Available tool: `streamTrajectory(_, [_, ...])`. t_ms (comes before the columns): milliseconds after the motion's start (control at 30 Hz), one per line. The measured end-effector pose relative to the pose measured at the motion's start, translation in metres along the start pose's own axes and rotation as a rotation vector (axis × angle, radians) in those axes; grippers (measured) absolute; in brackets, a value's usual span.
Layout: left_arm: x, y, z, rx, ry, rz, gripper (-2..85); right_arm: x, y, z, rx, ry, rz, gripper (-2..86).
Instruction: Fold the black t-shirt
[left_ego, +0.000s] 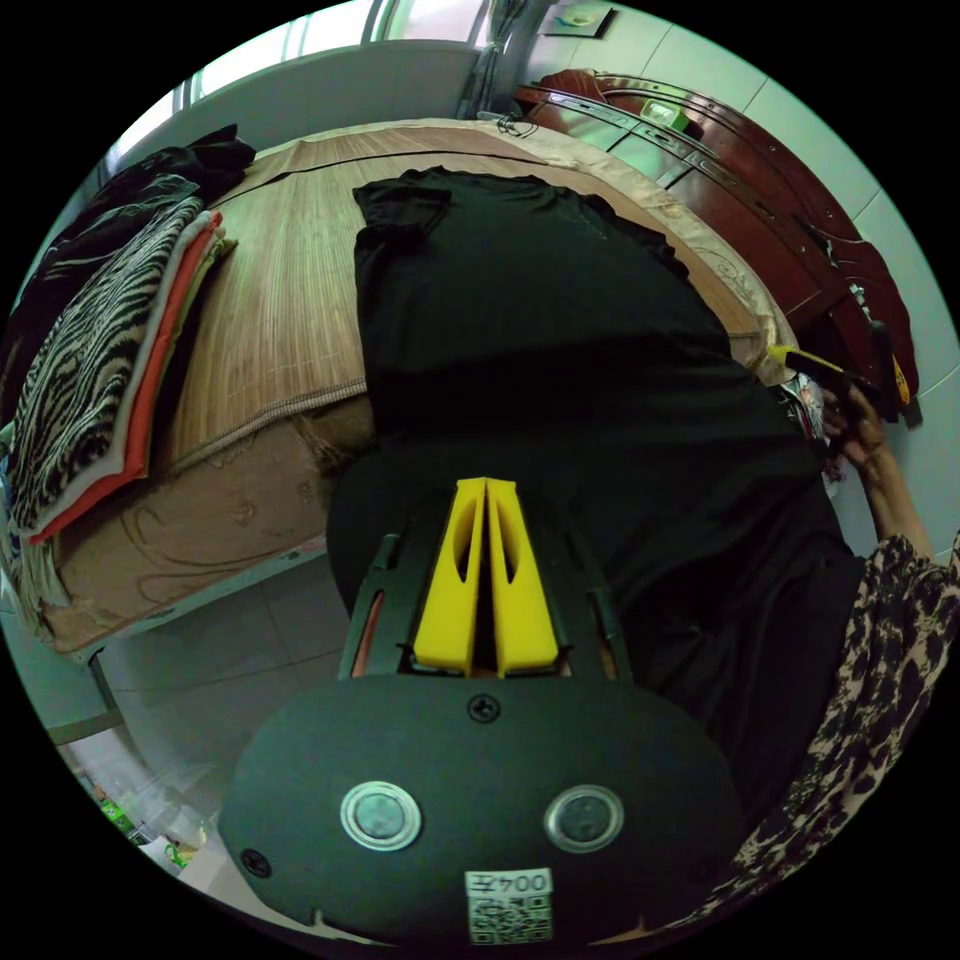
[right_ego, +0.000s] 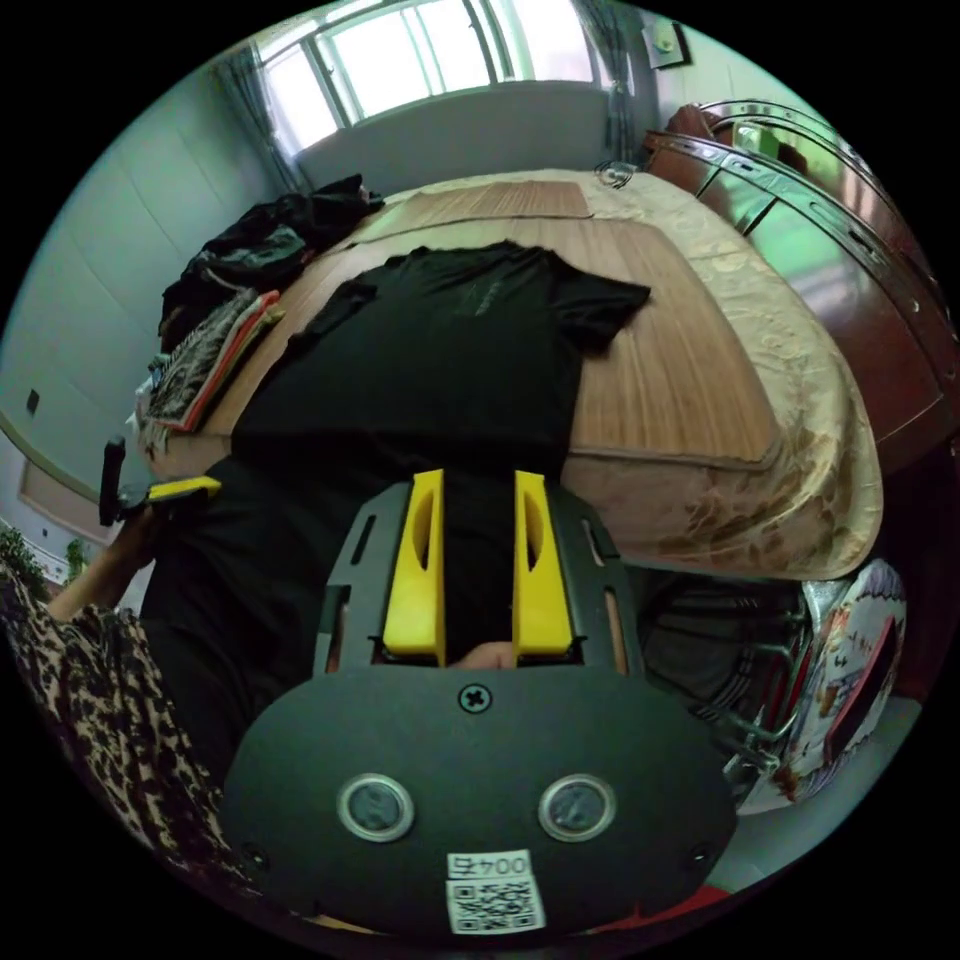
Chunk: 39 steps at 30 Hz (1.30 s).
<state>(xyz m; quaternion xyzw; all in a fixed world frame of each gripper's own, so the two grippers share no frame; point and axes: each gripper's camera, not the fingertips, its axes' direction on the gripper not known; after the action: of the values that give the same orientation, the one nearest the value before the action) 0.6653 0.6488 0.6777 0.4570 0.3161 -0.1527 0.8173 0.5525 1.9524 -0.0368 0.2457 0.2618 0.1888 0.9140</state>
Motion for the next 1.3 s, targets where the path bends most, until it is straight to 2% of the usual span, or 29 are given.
streamTrajectory(200, [0.003,-0.003,0.004,-0.010,-0.015,0.007,0.1,0.073,-0.088,0.006,0.037,-0.019,0.037,15.0])
streamTrajectory(233, [0.004,-0.003,0.005,-0.012,-0.017,0.007,0.1,0.090,-0.107,0.013,0.031,-0.047,0.052,13.8])
streamTrajectory(267, [0.004,-0.004,0.005,-0.014,-0.019,0.007,0.1,0.105,-0.125,0.020,0.029,-0.071,0.058,6.2])
streamTrajectory(300, [0.005,-0.004,0.006,-0.017,-0.022,0.008,0.1,0.113,-0.134,0.023,0.037,-0.088,0.057,2.4])
streamTrajectory(367, [0.006,-0.005,0.007,-0.021,-0.030,0.010,0.1,0.146,-0.167,0.040,0.066,-0.144,0.118,1.4])
streamTrajectory(533, [0.008,-0.009,0.010,-0.033,-0.043,0.015,0.1,0.197,-0.226,0.086,0.026,-0.103,0.182,6.8])
streamTrajectory(667, [0.007,-0.013,0.013,-0.050,-0.036,0.007,0.1,0.230,-0.264,0.123,0.006,-0.096,0.233,7.3])
streamTrajectory(1000, [0.004,-0.020,0.021,-0.082,-0.011,-0.006,0.1,0.258,-0.313,0.183,-0.003,-0.111,0.257,10.8])
streamTrajectory(1167, [0.005,-0.021,0.024,-0.089,-0.011,-0.004,0.1,0.241,-0.326,0.200,-0.021,-0.078,0.212,2.6])
streamTrajectory(1300, [0.006,-0.020,0.024,-0.087,-0.012,-0.003,0.1,0.230,-0.332,0.193,0.009,-0.088,0.216,0.1])
